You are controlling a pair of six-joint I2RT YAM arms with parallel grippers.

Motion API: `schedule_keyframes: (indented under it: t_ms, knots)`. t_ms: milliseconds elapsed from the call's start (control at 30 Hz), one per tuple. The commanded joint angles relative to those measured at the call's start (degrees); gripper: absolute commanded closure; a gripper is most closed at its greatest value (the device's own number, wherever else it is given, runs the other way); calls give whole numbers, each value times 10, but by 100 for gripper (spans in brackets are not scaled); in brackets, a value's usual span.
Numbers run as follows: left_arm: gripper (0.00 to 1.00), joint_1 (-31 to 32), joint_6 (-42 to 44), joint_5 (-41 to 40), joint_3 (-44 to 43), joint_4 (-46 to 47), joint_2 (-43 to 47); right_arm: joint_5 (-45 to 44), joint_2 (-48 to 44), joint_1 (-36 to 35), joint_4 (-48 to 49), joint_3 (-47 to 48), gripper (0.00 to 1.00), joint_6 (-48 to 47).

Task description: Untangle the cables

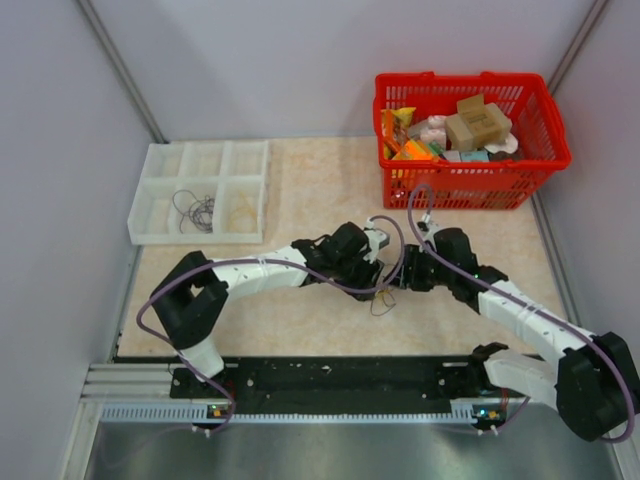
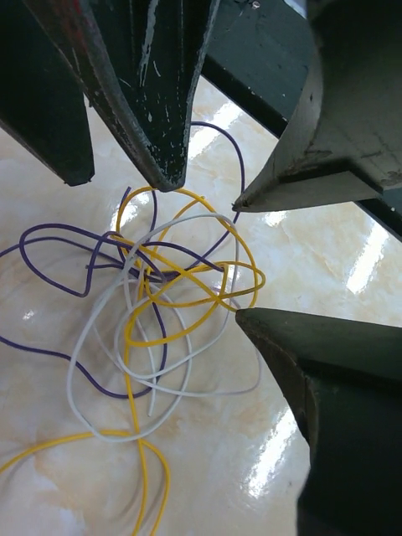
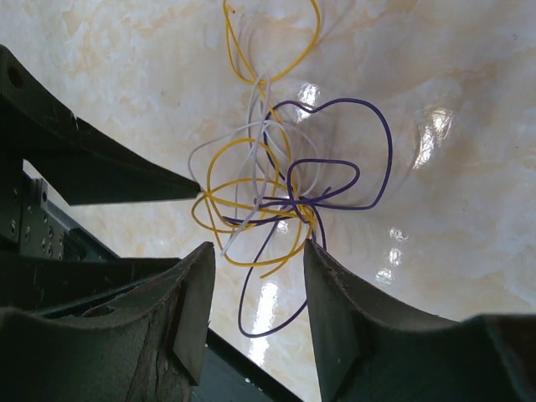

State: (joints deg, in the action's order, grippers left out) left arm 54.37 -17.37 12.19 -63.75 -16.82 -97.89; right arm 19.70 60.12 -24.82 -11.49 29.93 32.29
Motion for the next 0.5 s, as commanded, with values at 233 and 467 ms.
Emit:
schedule_keyframes:
  t_ms: [233, 467]
  knots:
    - [28, -1, 7, -37, -9, -14, 58, 46, 11, 8, 56, -18, 54, 10]
    - [49, -8, 10, -14, -43, -4, -12, 57, 16, 7, 76, -31, 57, 22]
